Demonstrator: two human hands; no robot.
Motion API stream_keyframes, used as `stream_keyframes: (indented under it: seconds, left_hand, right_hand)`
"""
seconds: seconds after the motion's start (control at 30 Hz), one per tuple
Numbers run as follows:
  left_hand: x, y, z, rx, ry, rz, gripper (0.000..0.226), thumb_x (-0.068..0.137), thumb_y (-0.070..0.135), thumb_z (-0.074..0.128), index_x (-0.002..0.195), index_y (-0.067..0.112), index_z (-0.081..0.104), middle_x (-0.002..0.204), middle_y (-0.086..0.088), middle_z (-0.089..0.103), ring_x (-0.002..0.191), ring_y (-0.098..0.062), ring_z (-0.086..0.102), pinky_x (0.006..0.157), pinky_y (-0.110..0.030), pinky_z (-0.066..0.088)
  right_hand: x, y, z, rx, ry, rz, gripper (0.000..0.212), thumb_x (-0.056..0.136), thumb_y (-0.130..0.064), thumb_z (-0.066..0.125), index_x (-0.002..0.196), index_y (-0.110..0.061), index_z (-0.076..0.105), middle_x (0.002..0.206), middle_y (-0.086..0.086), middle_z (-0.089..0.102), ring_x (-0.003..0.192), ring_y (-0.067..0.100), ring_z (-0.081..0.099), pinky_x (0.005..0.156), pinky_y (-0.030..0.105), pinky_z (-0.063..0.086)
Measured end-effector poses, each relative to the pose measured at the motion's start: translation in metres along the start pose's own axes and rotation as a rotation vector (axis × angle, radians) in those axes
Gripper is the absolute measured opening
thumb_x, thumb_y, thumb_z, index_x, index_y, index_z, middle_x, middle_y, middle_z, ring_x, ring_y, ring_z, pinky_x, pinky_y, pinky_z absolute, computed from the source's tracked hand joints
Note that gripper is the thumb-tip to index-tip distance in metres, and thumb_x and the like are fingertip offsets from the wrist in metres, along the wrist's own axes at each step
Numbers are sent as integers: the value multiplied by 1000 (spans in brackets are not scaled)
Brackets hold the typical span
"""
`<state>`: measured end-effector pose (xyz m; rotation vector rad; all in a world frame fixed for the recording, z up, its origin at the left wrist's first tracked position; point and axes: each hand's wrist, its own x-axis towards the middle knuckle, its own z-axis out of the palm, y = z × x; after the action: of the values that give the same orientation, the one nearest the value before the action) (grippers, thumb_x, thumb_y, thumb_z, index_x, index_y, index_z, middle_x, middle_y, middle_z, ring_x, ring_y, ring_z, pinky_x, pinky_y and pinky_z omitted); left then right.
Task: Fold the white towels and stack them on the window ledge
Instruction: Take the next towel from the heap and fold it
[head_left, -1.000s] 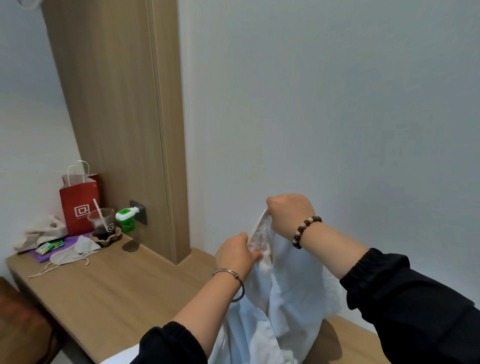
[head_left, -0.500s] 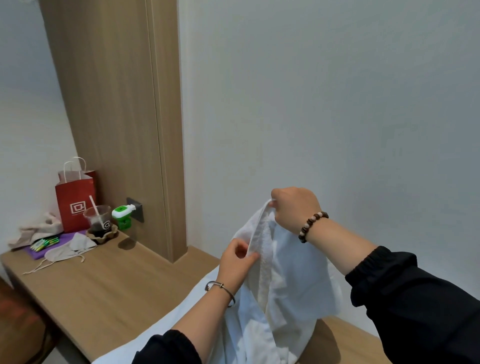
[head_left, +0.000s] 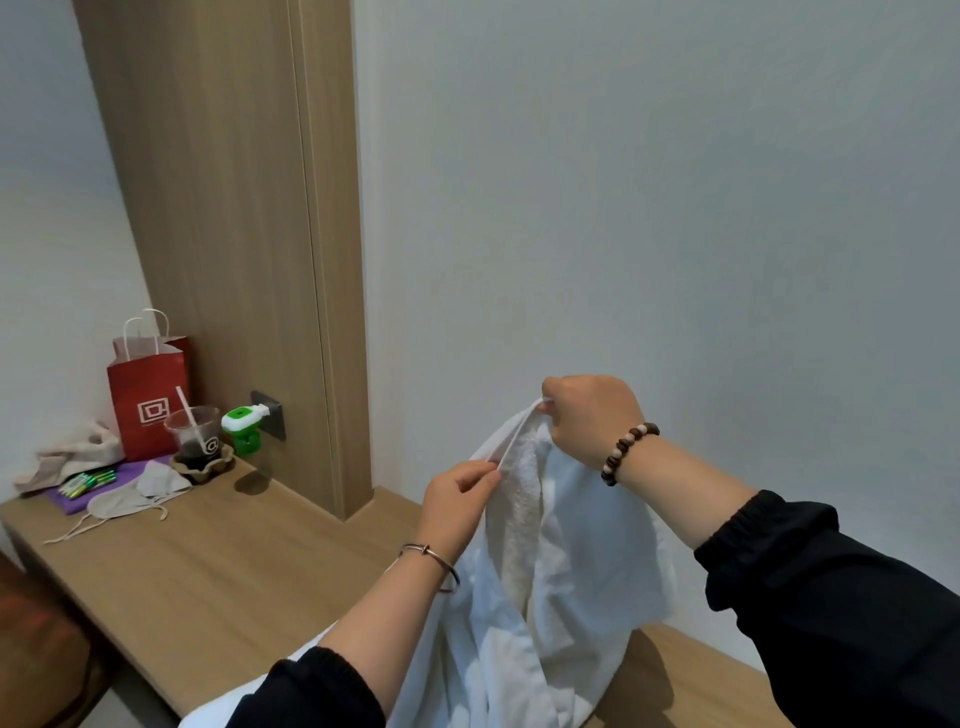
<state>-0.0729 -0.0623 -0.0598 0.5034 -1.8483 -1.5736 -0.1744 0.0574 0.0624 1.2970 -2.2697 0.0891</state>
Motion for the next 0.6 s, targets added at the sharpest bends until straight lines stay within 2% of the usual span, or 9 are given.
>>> stream_keyframes:
  seconds: [0.1, 0.17, 0.27, 0.4, 0.5, 0.6]
  left_hand:
    - [4, 11, -7, -105, 58, -73, 8, 85, 15, 69, 79, 16, 75, 79, 4, 72, 73, -2, 61, 67, -9, 46]
    - [6, 14, -10, -75, 36, -50, 5, 82, 17, 72, 78, 16, 75, 79, 2, 73, 74, -2, 62, 68, -9, 47]
    - [4, 11, -6, 168, -21, 100, 2, 77, 20, 77, 79, 19, 76, 78, 11, 70, 72, 2, 63, 70, -10, 46]
    - [-3, -1, 6, 541, -17, 336, 15, 77, 29, 77, 85, 17, 77, 82, 8, 68, 72, -6, 58, 70, -21, 46]
    - [-7, -2, 11, 682, 6, 327, 15, 85, 31, 68, 84, 17, 73, 82, 6, 64, 79, -13, 58, 68, -22, 39]
    - [-12, -2, 16, 779, 26, 250, 26, 89, 32, 61, 67, 21, 56, 65, 8, 48, 72, -16, 51, 63, -24, 29]
  right_hand:
    - [0, 9, 0, -11, -10, 51, 20, 98, -22, 40, 84, -15, 51, 78, 6, 58, 67, 25, 45, 59, 28, 30]
    - [0, 14, 2, -17, -7, 76, 21, 98, -23, 41, 83, -14, 51, 76, 6, 57, 69, 27, 50, 58, 28, 30]
    - [0, 15, 5, -3, 4, 78, 23, 97, -23, 42, 89, -9, 58, 81, 8, 63, 74, 30, 57, 58, 29, 30]
    - [1, 11, 8, 19, 7, 74, 22, 96, -23, 43, 91, -9, 59, 83, 8, 64, 77, 31, 59, 59, 29, 32]
    - [-1, 9, 10, 17, -6, 75, 20, 96, -21, 43, 90, -10, 59, 83, 8, 64, 78, 30, 59, 59, 29, 31]
    - [-2, 9, 13, -3, -23, 97, 18, 96, -21, 43, 83, -13, 53, 73, 3, 57, 71, 28, 54, 55, 28, 29]
